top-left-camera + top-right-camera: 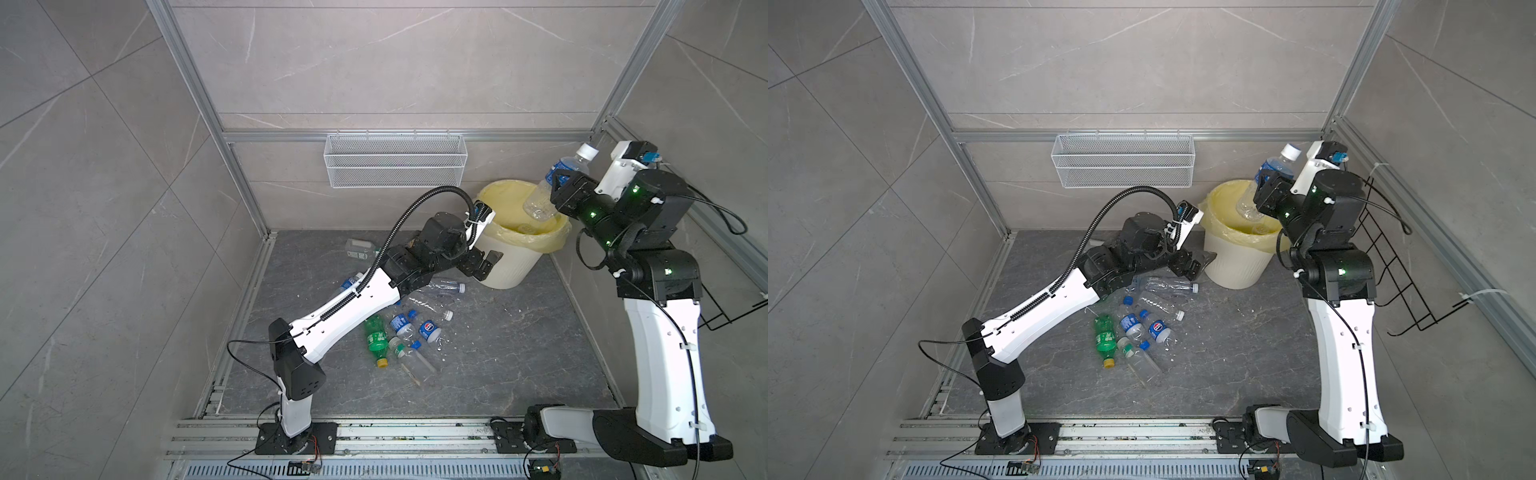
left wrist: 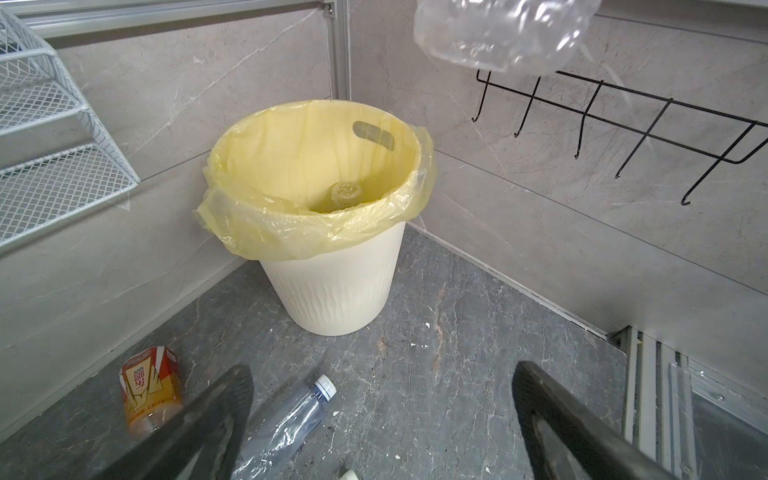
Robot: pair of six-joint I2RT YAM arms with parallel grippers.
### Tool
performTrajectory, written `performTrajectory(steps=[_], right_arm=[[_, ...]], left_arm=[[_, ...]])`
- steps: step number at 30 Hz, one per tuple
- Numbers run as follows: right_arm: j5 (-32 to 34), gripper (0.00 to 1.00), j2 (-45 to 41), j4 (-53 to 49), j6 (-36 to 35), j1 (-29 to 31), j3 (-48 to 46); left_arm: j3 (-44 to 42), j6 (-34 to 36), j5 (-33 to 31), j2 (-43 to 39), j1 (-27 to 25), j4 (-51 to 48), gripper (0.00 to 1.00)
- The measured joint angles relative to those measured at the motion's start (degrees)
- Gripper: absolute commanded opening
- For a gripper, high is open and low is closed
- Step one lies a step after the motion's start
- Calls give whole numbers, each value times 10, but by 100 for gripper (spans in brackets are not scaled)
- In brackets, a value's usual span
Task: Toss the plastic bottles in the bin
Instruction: 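Raise both bottles over the bin and open both grippers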
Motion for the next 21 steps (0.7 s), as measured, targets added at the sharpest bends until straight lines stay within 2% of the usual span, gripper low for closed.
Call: performTrajectory(steps=[5, 6, 8, 10, 11, 14, 21], right_arm=[[1, 50, 42, 0, -5, -20, 29], [-2, 56, 61, 0, -1, -28, 39], [-14, 81, 115, -6, 13, -49, 66], [-36, 95, 173, -17, 26, -65, 91], [-49, 99, 204, -25, 31, -73, 96], [-73, 100, 248, -50, 38, -81, 76], [-90, 100, 212, -69, 39, -81, 62]], left_arm=[[1, 9, 0, 9, 0, 12, 100], [1, 10, -1, 10, 0, 13, 100], [1, 15, -2, 13, 0, 17, 100], [0, 20, -5, 13, 0, 21, 100], [-3, 24, -7, 13, 0, 25, 100], [-20, 32, -21, 13, -1, 42, 100], [-46, 34, -36, 15, -1, 44, 100]])
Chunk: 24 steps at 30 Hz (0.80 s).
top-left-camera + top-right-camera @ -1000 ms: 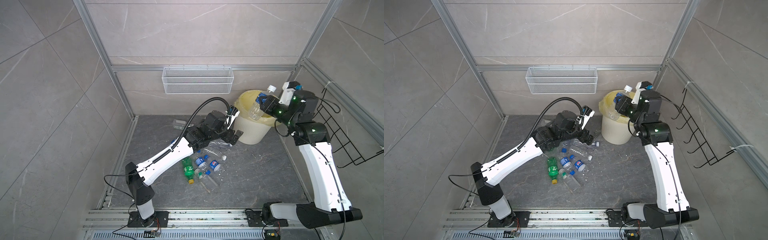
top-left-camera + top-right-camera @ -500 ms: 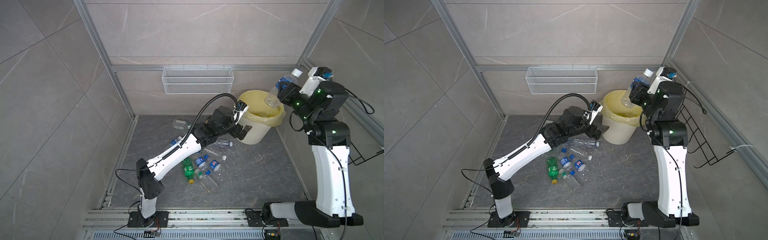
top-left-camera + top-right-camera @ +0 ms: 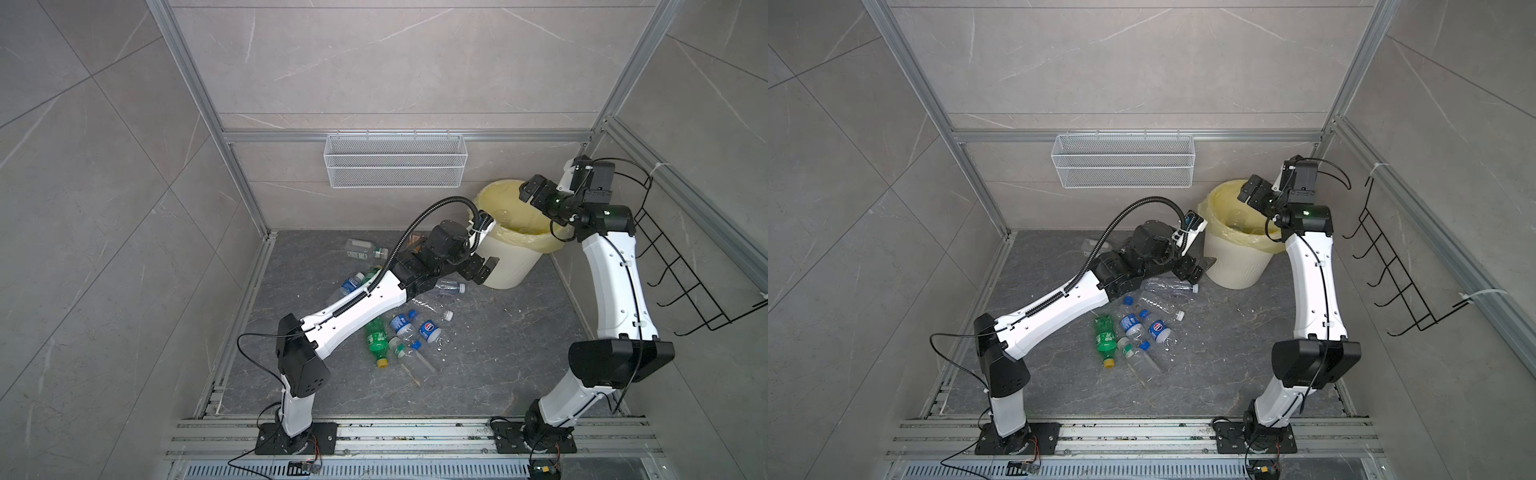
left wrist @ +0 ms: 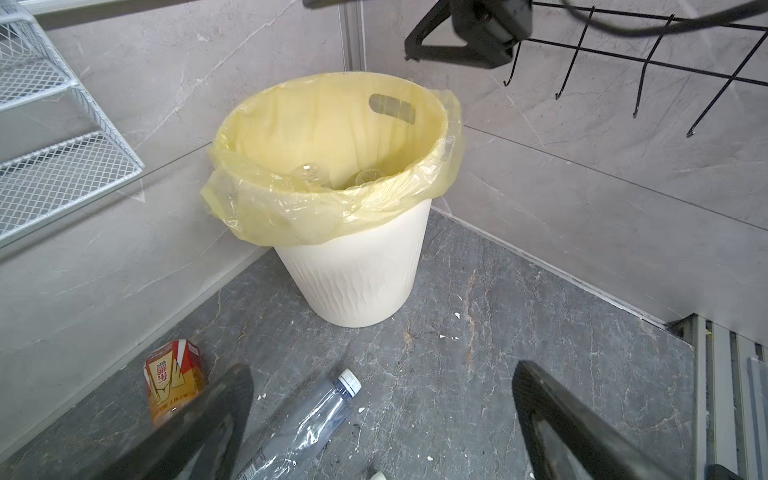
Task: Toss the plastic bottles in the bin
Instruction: 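Raise both bottles over the bin and open both grippers, then move both grippers back down to the bottle pile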
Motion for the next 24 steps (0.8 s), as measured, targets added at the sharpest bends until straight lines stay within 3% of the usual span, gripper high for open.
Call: performTrajectory(steps=[18, 24], right_arm=[[-37, 99, -55, 4, 20, 0, -16], [-59, 100, -87, 12, 37, 0, -51]], left_arm=[[27, -39, -9, 20, 9, -28, 100], [-23, -86, -7, 1, 45, -38, 100]])
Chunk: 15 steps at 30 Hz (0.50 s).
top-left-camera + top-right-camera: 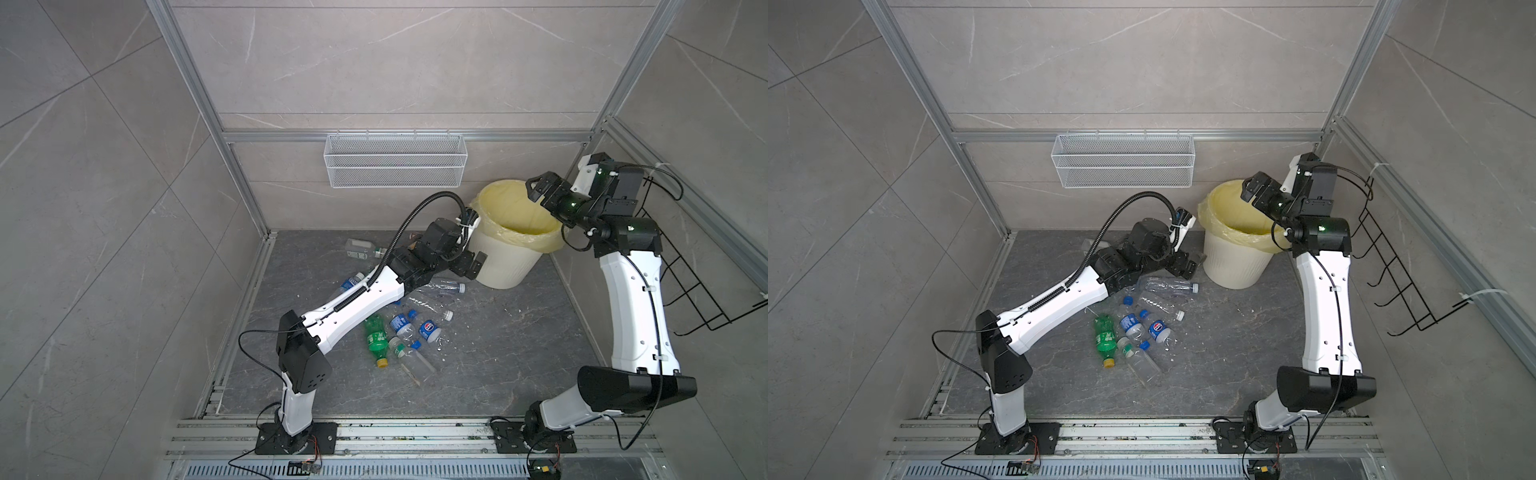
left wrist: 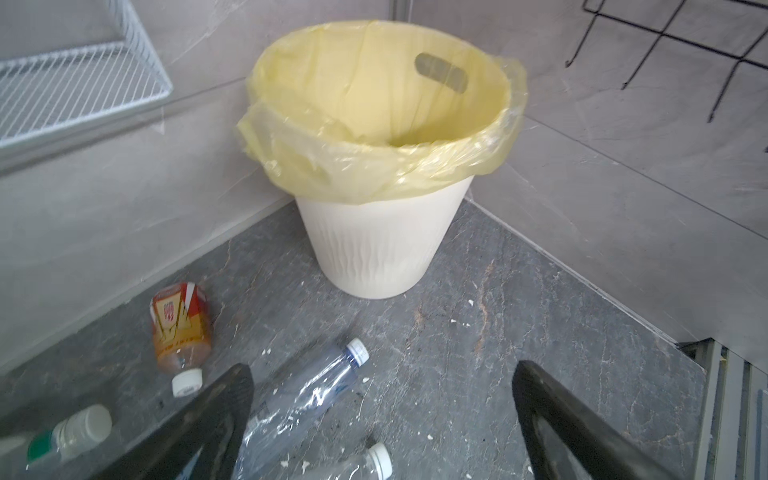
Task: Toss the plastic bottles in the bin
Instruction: 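Move both grippers back down to the bottle pile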
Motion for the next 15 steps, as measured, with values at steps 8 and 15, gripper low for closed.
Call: performTrajectory(steps=[8, 15], right_arm=[[-9, 100, -28, 27, 9, 65, -68], [27, 100, -30, 52, 4, 184, -147]], left_arm=[[-158, -55, 10, -102, 88, -23, 100], [-288, -90, 23, -215, 169, -36, 100]])
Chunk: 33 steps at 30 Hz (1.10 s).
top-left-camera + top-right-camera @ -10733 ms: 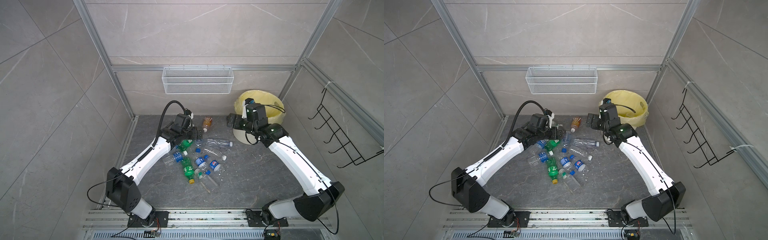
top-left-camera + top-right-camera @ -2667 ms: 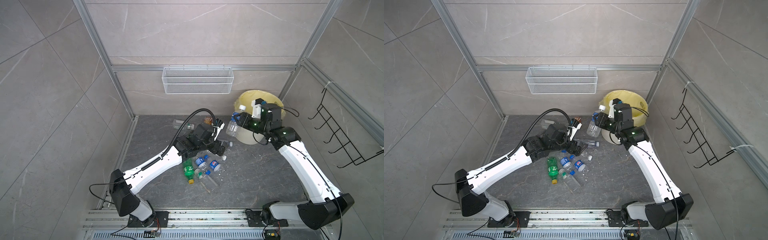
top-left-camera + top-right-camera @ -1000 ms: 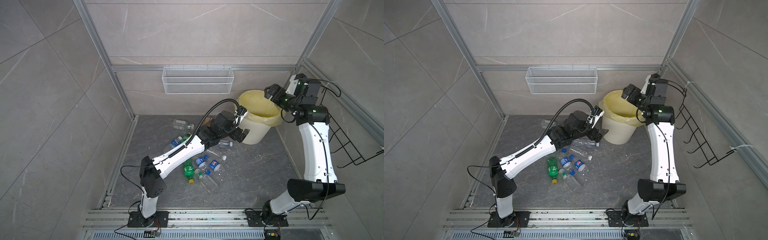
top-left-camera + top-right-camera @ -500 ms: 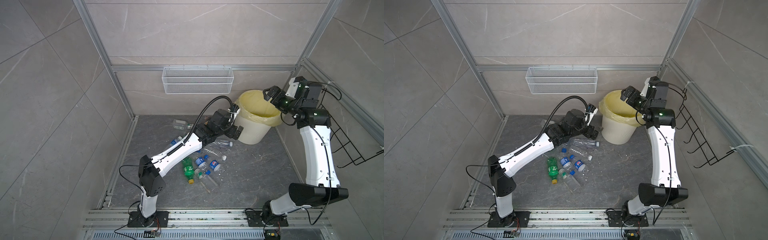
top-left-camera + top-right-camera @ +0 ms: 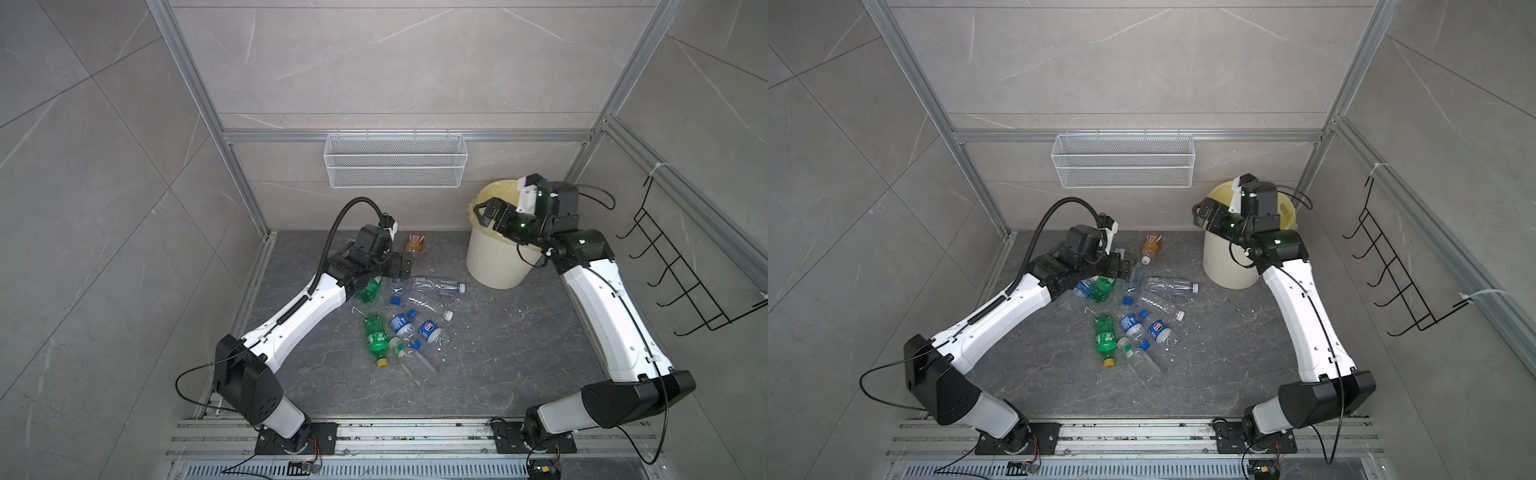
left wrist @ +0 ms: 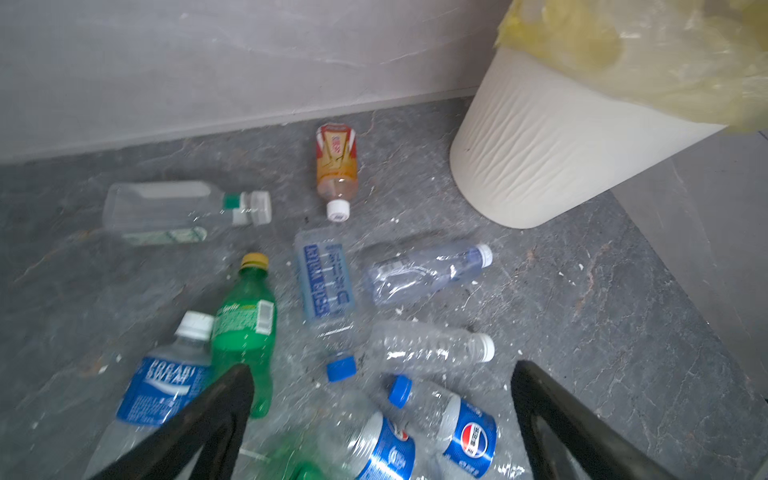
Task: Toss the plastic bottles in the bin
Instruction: 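Move both grippers back down to the bottle pile, then grasp a Pocari Sweat bottle beside the Sprite with the left gripper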
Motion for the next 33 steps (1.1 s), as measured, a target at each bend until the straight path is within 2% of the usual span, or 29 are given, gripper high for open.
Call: performTrajectory(steps=[4, 9, 15, 22, 30, 33], right_arm=[[22, 100, 2, 17, 0, 72, -50], [48, 100, 22, 47, -3, 166, -94], [65, 100, 74, 79, -7, 273, -134], [54, 100, 107, 113, 7, 297, -196], [47, 100, 123, 150, 23, 324, -199], [44, 100, 138, 156, 27, 330, -199]], left_arm=[[-74, -15, 8, -43, 56, -5, 100], [-149, -32, 16, -49, 120, -13, 100], [-205, -36, 14, -49, 154, -20, 100], [-208, -36, -5, -1, 186, -19, 100], [-200, -36, -16, 34, 216, -30, 100], [-173, -31, -16, 52, 217, -50, 100]])
